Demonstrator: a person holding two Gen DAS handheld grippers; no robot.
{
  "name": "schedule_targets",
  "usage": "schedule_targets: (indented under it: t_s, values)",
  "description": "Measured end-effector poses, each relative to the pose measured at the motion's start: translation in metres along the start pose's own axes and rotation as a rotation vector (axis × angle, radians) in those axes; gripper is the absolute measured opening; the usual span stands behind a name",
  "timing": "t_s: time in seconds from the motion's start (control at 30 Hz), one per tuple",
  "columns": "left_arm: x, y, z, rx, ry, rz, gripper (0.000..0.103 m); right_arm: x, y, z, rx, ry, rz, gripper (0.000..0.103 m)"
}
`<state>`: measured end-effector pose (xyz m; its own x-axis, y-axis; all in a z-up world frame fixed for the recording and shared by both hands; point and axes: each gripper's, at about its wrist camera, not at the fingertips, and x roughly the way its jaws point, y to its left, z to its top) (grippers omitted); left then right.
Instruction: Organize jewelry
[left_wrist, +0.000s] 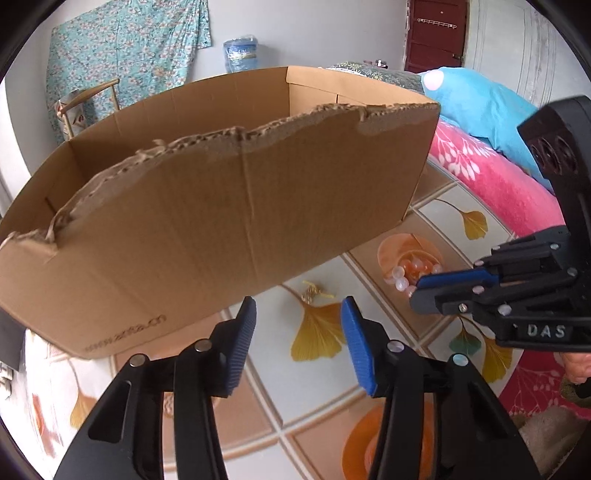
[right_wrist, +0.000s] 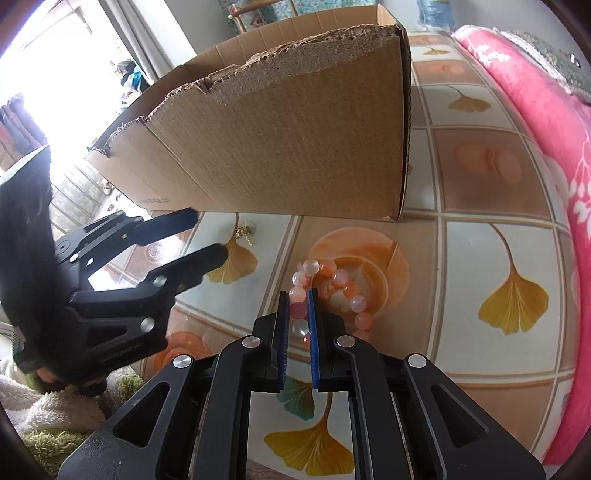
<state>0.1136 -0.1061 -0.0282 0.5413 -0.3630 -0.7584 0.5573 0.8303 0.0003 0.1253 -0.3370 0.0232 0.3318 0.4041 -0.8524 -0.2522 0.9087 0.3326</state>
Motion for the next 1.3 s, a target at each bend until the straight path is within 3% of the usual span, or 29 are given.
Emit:
schedule_targets:
  t_s: [0.2, 0.47, 0.63, 1.1, 1.23, 1.3]
  values:
    - [0.014, -0.004, 0.005, 0.038, 0.022, -0.001, 0.022, -0.005, -0.011, 0.001, 0.005, -0.005, 0.014, 0.008]
    - [0.018, -0.009, 0.006, 0.076, 0.021, -0.008, 0.017, -0.007, -0.021, -0.001, 0.008, -0.009, 0.023, 0.008]
    - [0.019, -0.014, 0.006, 0.106, 0.008, -0.012, 0.004, -0.006, -0.019, -0.002, 0.004, -0.012, 0.017, 0.008]
    - [-0.008, -0.001, -0.016, 0.05, 0.031, -0.006, 0.0, 0.003, -0.002, 0.002, -0.012, -0.004, -0.006, 0.008]
    - [-0.018, -0.001, -0.016, 0.028, 0.002, -0.047, 0.001, 0.005, 0.004, 0.003, -0.024, -0.003, -0.016, 0.008]
    - [-0.015, 0.0, -0.011, 0.007, 0.0, -0.075, 0.012, 0.006, 0.006, 0.004, -0.019, -0.002, -0.017, 0.008]
